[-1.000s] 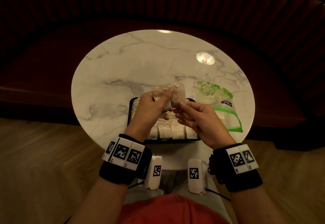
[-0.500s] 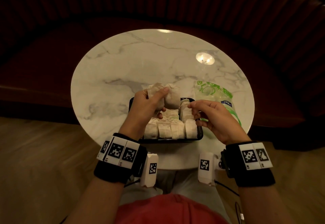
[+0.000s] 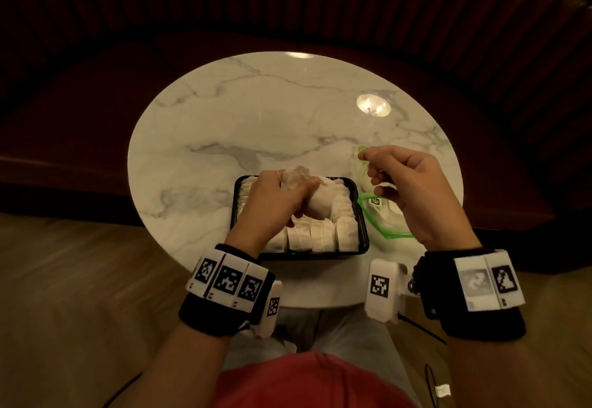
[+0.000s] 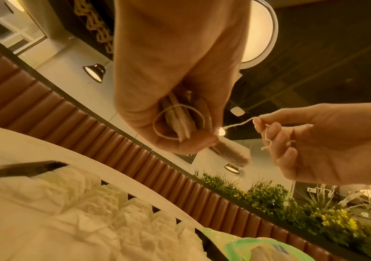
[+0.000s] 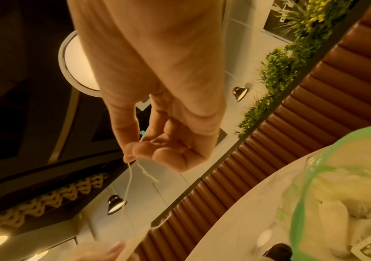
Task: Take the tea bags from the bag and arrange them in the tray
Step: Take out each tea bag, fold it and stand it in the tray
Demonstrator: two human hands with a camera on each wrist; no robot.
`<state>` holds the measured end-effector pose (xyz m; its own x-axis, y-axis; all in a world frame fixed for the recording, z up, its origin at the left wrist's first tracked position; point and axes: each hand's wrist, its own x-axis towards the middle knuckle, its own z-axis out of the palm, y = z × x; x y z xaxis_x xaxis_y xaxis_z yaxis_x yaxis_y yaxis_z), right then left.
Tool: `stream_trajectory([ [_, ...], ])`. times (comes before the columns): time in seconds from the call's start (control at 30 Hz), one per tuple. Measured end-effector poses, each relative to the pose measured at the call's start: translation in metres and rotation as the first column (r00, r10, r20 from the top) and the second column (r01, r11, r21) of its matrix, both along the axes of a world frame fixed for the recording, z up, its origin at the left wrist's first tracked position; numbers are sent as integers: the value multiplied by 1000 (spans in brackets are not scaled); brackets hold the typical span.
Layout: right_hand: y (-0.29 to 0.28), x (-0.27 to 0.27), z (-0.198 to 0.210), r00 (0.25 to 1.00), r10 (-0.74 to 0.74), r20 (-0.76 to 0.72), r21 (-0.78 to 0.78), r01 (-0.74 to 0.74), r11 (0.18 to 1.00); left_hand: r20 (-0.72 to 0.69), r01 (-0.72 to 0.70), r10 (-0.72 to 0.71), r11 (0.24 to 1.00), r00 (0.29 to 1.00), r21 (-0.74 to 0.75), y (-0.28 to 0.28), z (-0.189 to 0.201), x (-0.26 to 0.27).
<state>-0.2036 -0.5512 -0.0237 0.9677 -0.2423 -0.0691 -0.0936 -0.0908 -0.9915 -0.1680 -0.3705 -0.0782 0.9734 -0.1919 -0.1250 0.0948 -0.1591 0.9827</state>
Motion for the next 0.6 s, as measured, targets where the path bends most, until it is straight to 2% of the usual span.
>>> stream_trajectory([
  [0.2, 16, -20, -7, 976, 215, -35, -63, -217, 974, -43, -166, 163, 983, 986, -83, -7, 2, 5],
  [0.47, 21, -30, -23, 916, 381, -126, -62, -391, 918, -136, -235, 206, 938, 969, -255, -4, 6, 5],
  [0.53, 20, -32, -24, 868, 461, -184, -102, -484, 869, -157, -262, 224, 921, 962, -289, -3, 7, 6],
  [0.6, 17, -33, -27, 784, 553, -281, -162, -607, 778, -167, -275, 232, 908, 958, -316, -2, 9, 7],
])
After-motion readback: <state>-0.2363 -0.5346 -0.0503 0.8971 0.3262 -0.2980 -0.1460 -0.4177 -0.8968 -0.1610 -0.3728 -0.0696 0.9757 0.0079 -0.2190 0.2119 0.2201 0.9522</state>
